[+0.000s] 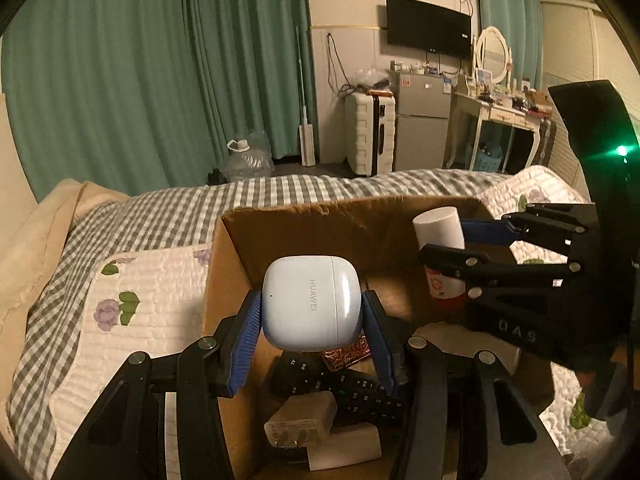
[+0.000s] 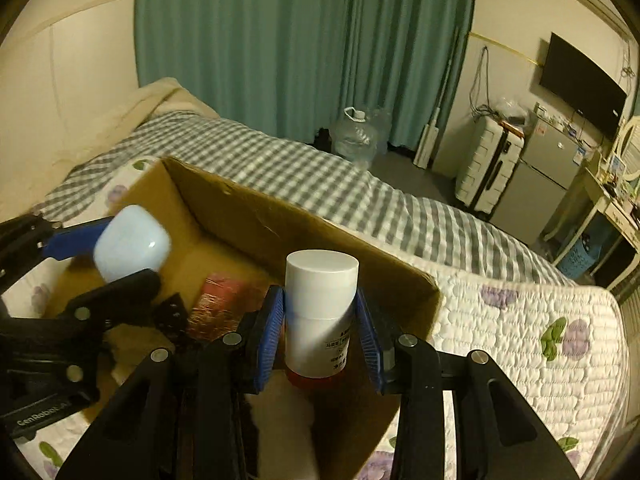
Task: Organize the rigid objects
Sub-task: 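Lower the earbud case into the box with the left gripper while the right drops the bottle in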
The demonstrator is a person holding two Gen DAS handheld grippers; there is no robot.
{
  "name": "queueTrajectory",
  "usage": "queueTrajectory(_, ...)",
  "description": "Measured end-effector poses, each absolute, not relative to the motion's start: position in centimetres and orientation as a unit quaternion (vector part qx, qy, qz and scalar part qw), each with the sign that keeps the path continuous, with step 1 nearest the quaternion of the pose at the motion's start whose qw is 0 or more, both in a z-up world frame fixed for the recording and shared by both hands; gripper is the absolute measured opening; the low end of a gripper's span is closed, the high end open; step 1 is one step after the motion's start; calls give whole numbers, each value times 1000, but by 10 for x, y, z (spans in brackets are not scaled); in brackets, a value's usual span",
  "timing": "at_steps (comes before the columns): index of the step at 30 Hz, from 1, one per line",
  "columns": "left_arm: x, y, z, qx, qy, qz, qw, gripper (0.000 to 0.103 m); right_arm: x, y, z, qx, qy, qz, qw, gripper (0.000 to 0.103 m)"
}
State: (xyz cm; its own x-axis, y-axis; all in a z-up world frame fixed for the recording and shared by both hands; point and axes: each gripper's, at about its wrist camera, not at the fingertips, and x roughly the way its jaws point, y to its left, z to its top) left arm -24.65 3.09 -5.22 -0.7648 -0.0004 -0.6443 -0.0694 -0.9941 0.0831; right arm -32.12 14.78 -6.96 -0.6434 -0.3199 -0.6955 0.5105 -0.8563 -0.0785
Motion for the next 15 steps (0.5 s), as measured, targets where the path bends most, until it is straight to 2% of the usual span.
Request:
queueTrajectory(4,-250,31,-52,-348,44,936,17,50,-326,156,-76,356,124,-898,225,37)
queueTrajectory(5,-250,31,-52,-349,40,936,17,50,-325,157,-76,354,122,-900,223,41)
queueTrajectory(7,-248,33,-51,-350,36,936,18,50,-319,161,-72,347,109,-901,238,58)
queueTrajectory(8,-248,32,-51,-350,38,936,18,50,-314,164,-69,342,102,-903,239,70)
queueTrajectory(15,-251,42,-48,-349,38,936,24,51,-287,189,-46,315,91,-922,206,78)
